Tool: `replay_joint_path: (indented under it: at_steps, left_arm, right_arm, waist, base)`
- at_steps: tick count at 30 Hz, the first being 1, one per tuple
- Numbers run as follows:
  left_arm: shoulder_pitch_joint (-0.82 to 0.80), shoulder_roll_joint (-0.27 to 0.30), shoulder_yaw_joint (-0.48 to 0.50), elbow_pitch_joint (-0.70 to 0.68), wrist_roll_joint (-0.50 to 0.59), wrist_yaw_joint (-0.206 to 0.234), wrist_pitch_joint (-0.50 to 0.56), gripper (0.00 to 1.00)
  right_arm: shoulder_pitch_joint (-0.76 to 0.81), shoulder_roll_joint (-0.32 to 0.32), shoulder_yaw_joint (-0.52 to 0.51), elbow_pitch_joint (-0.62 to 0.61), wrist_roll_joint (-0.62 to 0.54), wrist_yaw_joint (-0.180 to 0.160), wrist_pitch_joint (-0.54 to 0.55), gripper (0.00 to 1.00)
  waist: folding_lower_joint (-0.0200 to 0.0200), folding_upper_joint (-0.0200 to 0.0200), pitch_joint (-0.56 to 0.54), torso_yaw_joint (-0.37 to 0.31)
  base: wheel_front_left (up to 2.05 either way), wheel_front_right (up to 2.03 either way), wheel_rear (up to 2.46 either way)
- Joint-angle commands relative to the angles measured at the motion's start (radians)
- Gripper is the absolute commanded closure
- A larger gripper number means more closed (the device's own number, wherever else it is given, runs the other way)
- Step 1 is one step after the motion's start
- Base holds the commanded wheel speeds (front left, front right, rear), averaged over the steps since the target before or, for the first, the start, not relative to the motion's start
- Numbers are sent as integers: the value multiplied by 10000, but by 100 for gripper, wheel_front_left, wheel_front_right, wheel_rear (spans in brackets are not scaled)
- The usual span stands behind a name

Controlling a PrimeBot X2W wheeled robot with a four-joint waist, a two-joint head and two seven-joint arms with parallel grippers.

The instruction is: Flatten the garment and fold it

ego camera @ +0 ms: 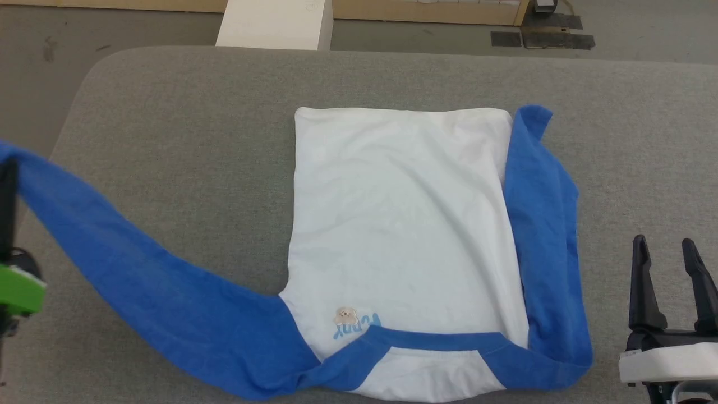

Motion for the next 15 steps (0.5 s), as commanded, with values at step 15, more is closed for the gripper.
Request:
replay_joint_path:
  at_steps: [15]
  left_arm:
    - [-3902, -2357, -5121, -1578, 2008, 757, 1066, 100]
  right_arm:
    - [-206, 11, -1288, -435, 62, -13, 27, 0]
  waist:
    - [1, 0, 146, -216]
  base:
    - [0, 0, 0]
